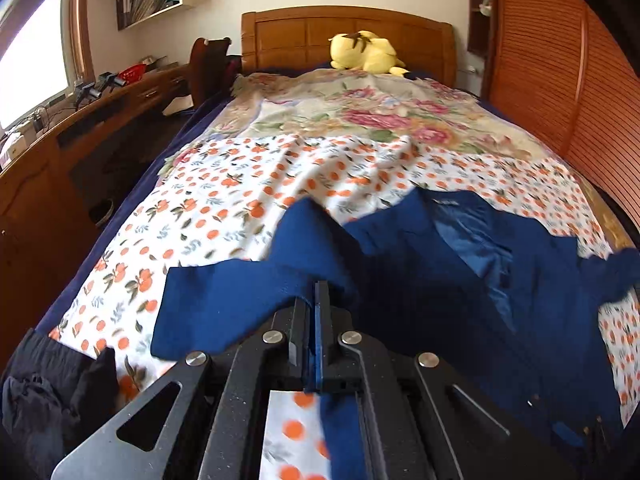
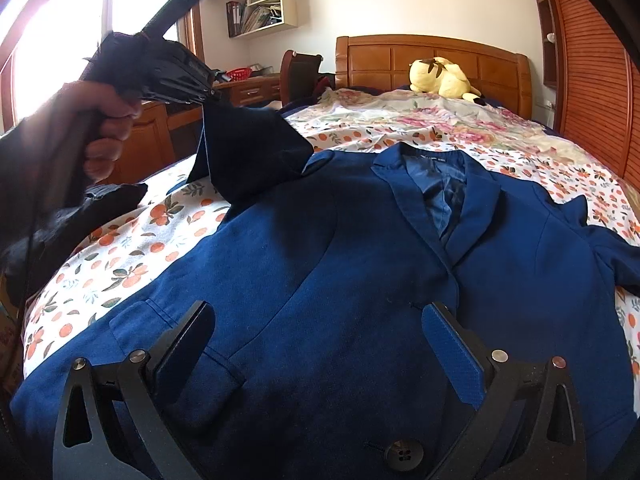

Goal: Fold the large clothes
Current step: 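Grasp the jacket sleeve with the left tool and lift it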

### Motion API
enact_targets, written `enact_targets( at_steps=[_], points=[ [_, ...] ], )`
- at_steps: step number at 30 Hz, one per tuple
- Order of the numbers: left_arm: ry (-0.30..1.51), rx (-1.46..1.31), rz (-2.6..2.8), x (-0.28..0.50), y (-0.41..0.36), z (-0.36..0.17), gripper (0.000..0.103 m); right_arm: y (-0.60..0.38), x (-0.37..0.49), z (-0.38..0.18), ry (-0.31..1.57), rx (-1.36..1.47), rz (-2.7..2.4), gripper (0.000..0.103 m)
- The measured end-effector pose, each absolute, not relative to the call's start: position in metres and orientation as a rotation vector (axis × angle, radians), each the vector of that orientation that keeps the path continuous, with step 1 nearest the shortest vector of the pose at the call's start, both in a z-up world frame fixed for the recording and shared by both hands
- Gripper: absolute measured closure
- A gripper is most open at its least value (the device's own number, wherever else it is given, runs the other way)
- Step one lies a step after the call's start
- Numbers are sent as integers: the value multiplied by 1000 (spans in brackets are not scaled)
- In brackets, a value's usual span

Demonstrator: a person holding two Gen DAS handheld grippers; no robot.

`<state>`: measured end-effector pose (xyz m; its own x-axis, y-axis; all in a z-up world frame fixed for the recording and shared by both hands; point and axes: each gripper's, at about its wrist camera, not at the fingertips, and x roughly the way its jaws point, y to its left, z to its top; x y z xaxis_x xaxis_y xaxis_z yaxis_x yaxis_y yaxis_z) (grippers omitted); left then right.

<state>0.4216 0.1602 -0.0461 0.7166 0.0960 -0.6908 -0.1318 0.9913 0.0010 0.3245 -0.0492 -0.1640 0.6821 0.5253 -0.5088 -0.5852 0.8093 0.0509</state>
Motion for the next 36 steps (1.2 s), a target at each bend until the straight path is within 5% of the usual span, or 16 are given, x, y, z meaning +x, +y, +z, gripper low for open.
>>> enact_targets(
  at_steps=[6,8,11,13,34,36],
  points=[
    [778,39,128,408,146,-50,94,-48,325,-164,534,-121,623,0],
    [761,49,112,400,150,-49,61,-48,325,-164,535,-123,623,0],
    [736,21,108,390,162,-49,34,-48,325,-164,537,-123,623,0],
    [720,13,132,387,173,-54,30,-47,325,-164,539,-124,623,0],
    [979,-207,360,461,329,-190,30,-48,328,-164,555,-132,630,0],
    [989,-188,335,463,323,-190,49,-48,328,-164,556,-134,629,0]
  ],
)
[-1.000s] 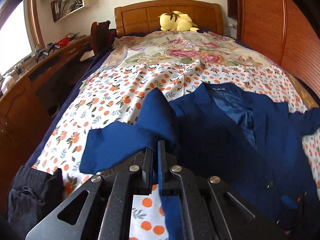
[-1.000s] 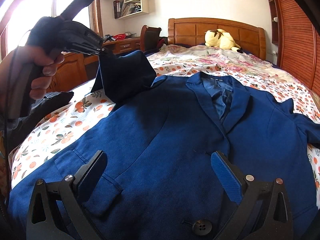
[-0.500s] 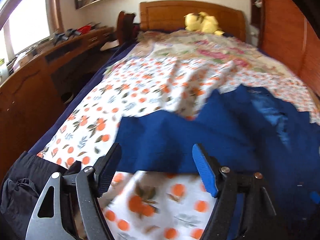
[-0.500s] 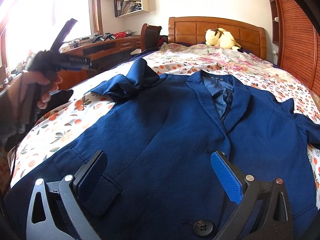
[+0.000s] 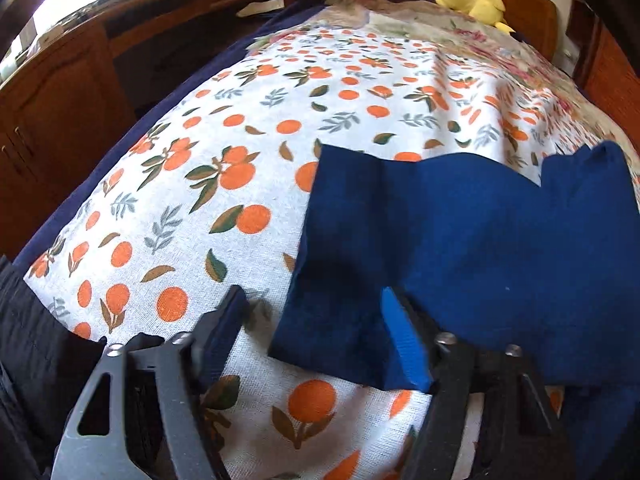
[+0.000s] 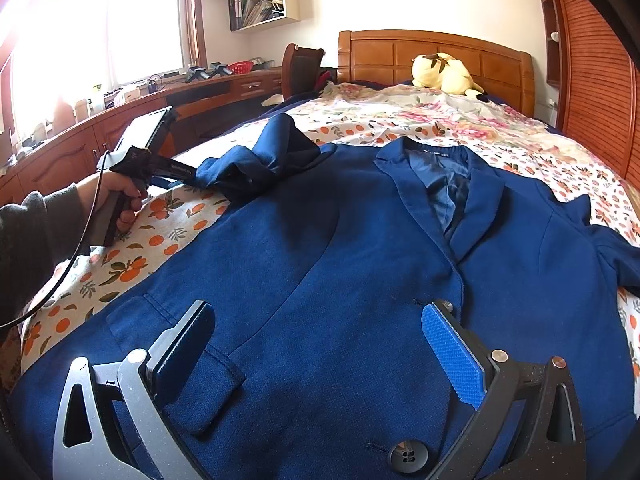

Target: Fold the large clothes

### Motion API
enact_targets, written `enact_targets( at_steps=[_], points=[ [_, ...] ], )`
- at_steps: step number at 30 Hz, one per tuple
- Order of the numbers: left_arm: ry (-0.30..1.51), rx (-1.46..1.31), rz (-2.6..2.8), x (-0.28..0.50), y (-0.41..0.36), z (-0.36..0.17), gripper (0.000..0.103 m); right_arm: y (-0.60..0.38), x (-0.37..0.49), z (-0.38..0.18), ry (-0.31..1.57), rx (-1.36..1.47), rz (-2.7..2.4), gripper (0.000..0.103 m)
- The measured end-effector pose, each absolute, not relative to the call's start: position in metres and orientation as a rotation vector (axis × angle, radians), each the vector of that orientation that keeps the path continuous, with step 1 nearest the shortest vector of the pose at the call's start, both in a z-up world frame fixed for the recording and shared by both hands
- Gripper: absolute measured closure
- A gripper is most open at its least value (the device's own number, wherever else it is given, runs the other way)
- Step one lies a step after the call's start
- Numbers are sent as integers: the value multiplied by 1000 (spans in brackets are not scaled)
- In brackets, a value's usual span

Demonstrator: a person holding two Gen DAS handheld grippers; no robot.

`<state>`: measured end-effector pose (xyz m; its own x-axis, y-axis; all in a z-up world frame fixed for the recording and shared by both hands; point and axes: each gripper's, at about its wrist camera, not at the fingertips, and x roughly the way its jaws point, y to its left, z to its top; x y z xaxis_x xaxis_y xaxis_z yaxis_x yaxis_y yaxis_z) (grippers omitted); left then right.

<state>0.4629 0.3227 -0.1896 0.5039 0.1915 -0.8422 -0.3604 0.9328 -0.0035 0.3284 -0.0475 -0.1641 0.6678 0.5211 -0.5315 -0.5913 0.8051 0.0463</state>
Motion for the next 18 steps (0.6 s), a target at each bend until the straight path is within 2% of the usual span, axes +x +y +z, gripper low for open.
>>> enact_targets(
  at_steps=[1,2,4,18],
  points=[
    [1003,-193,308,464,318,-188,68,-47,328,-164,556,-135,629,0],
    [1016,-184,297,465,312,-186,80,-47,328,-164,554,-134,628,0],
    [1019,-131,303,465,298,-176,92,-47,328,-164,552,-134,626,0],
    [721,63,187,406,139,-1,93,-92,315,-136,518,-90,663,0]
  ],
)
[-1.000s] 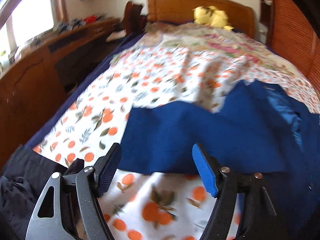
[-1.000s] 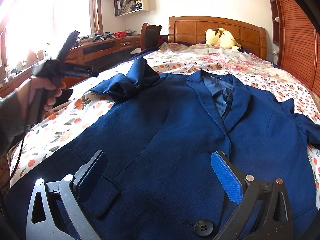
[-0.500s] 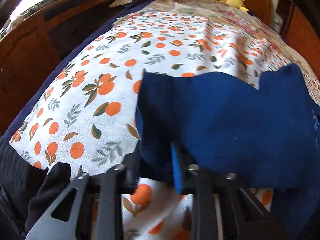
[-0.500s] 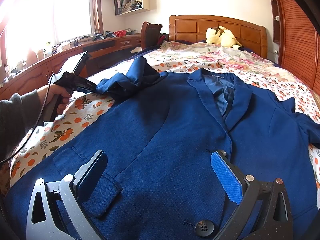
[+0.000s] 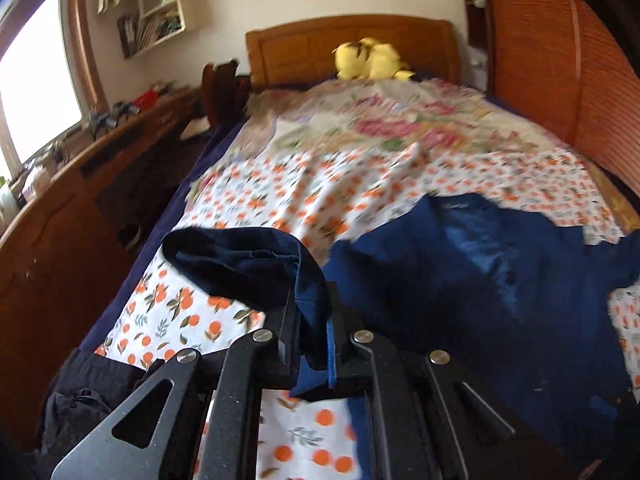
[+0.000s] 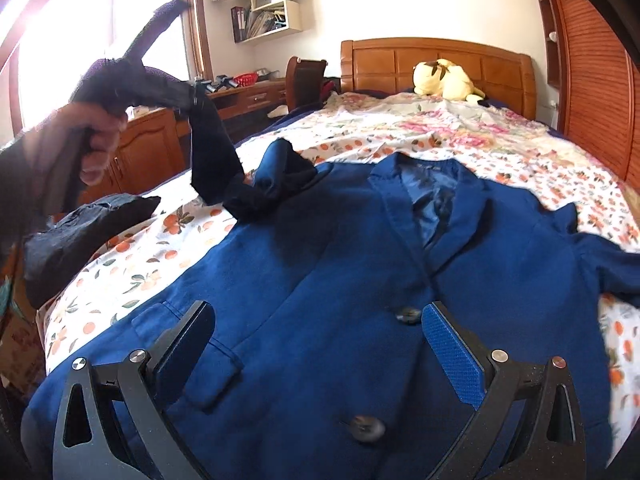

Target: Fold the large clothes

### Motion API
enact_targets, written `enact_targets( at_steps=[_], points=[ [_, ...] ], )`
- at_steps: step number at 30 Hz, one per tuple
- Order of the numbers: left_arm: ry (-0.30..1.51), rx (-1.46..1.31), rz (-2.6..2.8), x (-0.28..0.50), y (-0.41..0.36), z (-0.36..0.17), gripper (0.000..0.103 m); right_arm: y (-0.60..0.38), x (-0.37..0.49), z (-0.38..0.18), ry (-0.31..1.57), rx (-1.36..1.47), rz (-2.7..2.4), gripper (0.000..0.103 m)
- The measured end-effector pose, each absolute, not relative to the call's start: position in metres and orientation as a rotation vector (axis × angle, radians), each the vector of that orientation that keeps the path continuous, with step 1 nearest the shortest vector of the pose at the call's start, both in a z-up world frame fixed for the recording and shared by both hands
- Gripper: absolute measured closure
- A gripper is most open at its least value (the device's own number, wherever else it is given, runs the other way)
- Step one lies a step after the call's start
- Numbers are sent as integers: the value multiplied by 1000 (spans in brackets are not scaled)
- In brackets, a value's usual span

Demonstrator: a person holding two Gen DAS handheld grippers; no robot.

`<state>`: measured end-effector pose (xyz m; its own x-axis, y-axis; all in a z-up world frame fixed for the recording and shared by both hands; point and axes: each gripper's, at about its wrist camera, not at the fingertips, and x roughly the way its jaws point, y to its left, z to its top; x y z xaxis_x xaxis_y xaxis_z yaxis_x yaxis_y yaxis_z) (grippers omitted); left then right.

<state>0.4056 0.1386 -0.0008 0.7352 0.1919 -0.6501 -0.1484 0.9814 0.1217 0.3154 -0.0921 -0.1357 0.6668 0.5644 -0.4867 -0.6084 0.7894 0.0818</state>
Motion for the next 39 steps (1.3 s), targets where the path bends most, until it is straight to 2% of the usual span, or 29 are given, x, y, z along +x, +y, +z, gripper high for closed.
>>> enact_targets(
  at_steps=[4,10,22,27,29,31,35,39],
  points=[
    [672,113,121,380,87,28,93,-116,306,-131,477,-99,623,0],
    [622,111,26,336,31,41,93,-147,306,-135,484,-83,571,0],
    [642,142,-83,280,-11,-1,93,-169,292,-135,470,-66,491,0],
    [660,116,-79,266,-8,-26,79,-167,295,-136,497,-83,499,0],
    [650,66,-91,258,-2,-32,58,-166,296,-131,494,-79,504,0],
    [638,32,-90,251,5,-38,53,-165,297,-126,489,-75,513,0],
    [614,-12,-54,240,23,-59,28,-159,300,-125,484,-76,536,0],
    [611,-10,10,232,42,-84,27,-146,300,-130,490,-100,562,0]
  ],
)
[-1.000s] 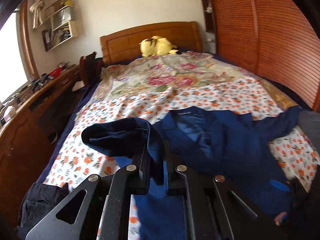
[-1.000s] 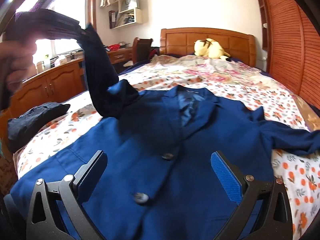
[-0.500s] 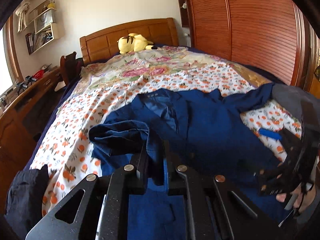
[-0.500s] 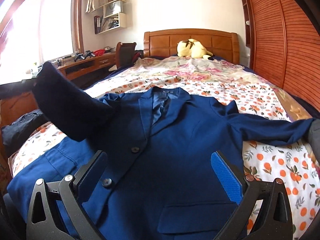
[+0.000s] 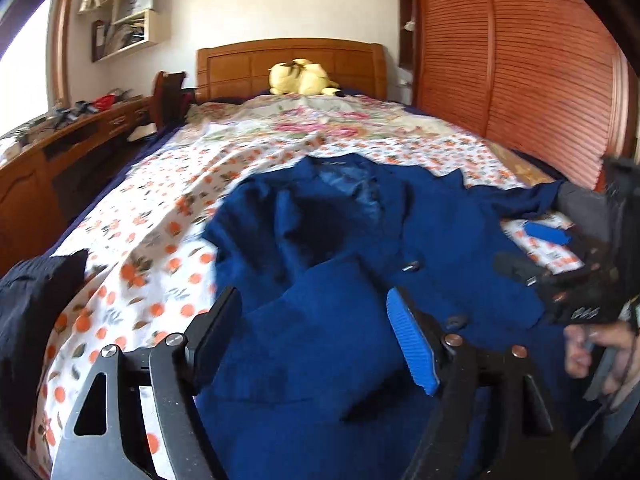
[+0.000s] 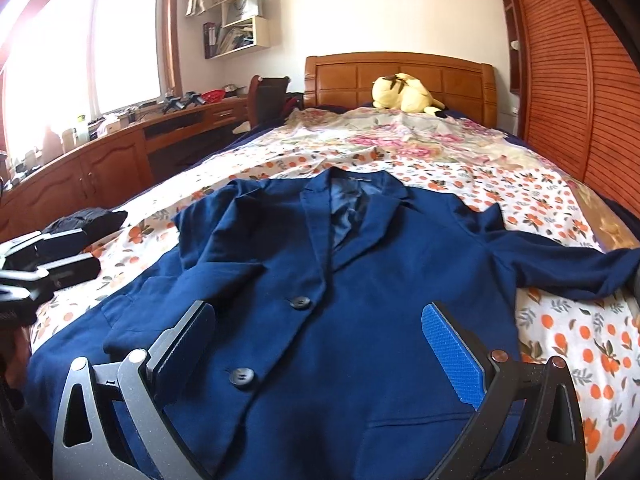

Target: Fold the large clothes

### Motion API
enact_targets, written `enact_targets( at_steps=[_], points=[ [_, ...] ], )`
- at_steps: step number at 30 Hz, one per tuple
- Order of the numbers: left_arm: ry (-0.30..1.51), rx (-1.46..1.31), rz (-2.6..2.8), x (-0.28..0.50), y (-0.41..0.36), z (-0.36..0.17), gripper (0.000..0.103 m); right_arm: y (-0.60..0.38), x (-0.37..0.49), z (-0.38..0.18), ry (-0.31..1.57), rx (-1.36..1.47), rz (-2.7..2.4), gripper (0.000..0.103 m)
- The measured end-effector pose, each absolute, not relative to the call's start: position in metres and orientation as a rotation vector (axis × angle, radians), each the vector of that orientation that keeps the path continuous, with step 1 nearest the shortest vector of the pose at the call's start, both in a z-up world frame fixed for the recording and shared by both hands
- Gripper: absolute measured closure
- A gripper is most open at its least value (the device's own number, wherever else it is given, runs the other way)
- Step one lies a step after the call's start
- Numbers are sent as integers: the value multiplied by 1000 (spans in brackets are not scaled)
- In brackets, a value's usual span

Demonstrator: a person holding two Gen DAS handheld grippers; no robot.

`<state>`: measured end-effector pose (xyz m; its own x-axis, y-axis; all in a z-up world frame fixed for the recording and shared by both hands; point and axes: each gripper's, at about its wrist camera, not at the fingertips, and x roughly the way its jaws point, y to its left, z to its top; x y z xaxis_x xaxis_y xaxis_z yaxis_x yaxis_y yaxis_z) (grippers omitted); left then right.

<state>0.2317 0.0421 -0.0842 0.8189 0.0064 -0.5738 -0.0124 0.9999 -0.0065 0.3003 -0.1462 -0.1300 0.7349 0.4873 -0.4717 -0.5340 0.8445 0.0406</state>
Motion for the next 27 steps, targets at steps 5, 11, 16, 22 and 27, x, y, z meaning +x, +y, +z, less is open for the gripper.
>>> enact_targets(
  at_steps=[5,11,16,22,27],
  points=[
    [585,-18,92,221,71,-100,27,-133,297,-134,486,-133,604,0],
    [587,-46,140,217,103,-117,27,-112,285,-138,484,-169,700,0],
    [585,-93,129,214,120,-126,27,-93,286,-147,526,-185,760,0],
    [587,-150,104,207,136,-129,27,-68,288,-158,593,-216,819,2],
    [580,-107,115,205,138,-132,27,-57,287,-155,598,-267,818,3]
  ],
)
